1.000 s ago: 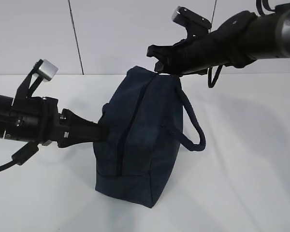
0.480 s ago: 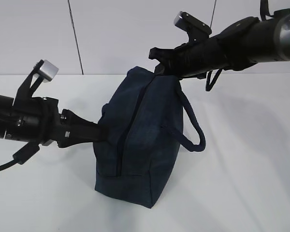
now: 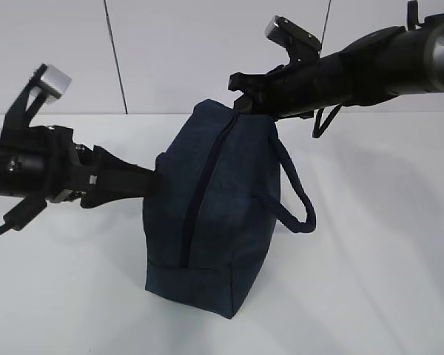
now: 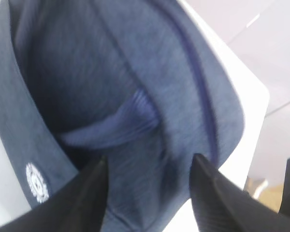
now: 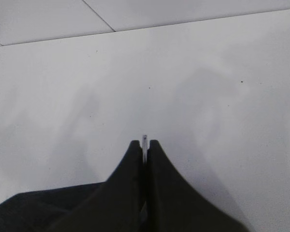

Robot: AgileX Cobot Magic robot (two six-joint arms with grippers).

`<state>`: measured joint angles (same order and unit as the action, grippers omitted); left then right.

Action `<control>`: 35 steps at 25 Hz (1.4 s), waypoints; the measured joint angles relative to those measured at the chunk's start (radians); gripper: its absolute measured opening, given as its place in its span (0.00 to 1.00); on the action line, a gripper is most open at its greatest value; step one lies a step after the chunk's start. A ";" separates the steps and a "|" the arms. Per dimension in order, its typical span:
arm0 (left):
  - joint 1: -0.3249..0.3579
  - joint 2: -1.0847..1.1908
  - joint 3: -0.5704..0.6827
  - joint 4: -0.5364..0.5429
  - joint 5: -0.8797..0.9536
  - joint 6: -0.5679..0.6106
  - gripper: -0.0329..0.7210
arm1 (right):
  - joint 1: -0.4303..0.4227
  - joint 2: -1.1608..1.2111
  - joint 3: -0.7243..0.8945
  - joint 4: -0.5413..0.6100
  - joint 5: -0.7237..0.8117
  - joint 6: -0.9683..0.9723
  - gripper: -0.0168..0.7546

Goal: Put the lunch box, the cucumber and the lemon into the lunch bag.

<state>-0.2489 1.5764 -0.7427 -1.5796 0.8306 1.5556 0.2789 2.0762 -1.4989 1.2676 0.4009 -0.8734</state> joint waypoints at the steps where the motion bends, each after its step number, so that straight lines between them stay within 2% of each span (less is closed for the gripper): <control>1: 0.002 -0.020 0.000 0.000 -0.006 -0.011 0.59 | -0.005 0.000 0.000 0.009 0.017 -0.013 0.03; 7: 0.002 -0.123 -0.050 0.021 -0.078 -0.126 0.61 | -0.042 0.000 0.000 0.093 0.133 -0.125 0.03; 14: 0.002 -0.118 -0.201 0.046 -0.175 -0.240 0.62 | -0.068 0.000 0.000 0.153 0.221 -0.205 0.03; 25: 0.002 0.105 -0.536 0.359 -0.066 -0.617 0.62 | -0.078 0.000 0.000 0.219 0.236 -0.240 0.03; 28: -0.003 0.169 -0.614 0.402 -0.011 -0.683 0.62 | -0.078 0.000 0.000 0.228 0.236 -0.249 0.03; 35: -0.062 0.284 -0.774 0.536 0.022 -0.844 0.62 | -0.078 0.000 0.000 0.247 0.236 -0.259 0.03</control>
<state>-0.3113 1.8607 -1.5165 -1.0437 0.8527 0.7115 0.2010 2.0762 -1.4989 1.5150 0.6371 -1.1323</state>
